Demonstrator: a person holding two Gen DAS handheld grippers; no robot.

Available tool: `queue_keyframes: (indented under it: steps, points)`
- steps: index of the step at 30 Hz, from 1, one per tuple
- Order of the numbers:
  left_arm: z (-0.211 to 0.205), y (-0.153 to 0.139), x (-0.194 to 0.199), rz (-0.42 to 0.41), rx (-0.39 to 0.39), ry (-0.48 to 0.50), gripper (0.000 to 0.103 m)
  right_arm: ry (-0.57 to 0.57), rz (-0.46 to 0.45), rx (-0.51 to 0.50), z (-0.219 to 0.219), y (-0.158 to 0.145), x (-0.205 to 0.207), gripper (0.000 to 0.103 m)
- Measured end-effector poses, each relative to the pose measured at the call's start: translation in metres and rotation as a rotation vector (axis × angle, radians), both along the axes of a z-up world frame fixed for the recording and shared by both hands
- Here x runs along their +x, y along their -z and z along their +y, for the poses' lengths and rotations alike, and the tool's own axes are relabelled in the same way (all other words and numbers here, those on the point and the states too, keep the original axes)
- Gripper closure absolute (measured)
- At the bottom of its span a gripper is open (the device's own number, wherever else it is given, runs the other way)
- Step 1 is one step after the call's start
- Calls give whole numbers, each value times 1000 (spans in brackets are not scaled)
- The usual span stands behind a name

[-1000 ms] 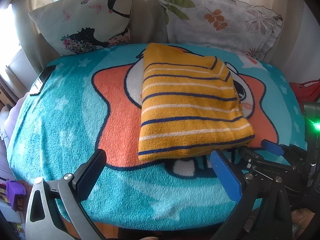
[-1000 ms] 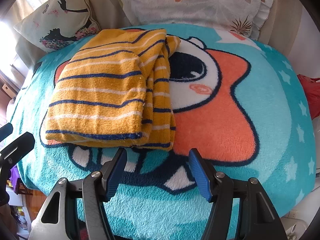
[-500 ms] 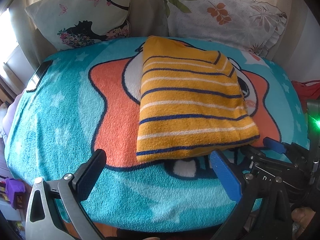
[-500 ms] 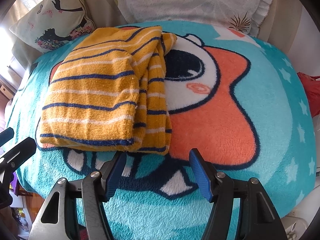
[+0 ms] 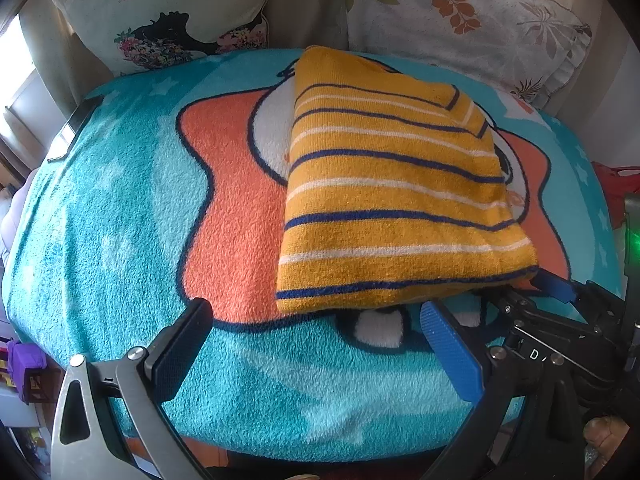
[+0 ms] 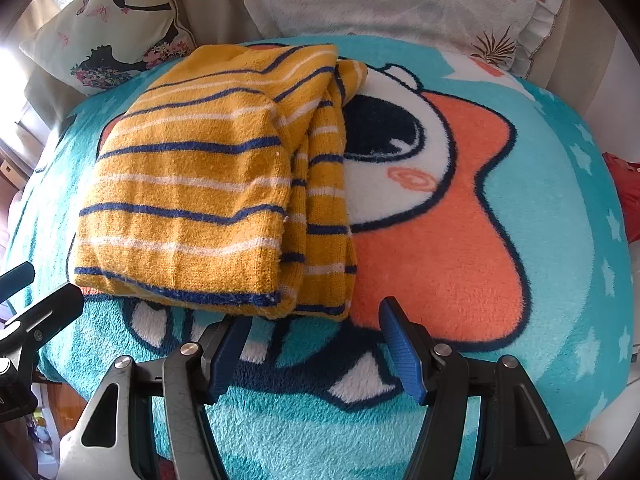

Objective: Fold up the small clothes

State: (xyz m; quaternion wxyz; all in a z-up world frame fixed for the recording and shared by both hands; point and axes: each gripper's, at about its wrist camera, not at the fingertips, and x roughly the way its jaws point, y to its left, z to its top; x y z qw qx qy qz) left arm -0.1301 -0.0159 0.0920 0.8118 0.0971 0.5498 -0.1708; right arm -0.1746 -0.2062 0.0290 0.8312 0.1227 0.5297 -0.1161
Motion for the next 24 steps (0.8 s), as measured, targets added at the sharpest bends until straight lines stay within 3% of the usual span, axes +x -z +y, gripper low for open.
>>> queue_keyframes:
  steps: [24]
  points:
    - [8, -3, -19, 6, -6, 4, 0, 21, 0, -6, 8, -4, -26, 33]
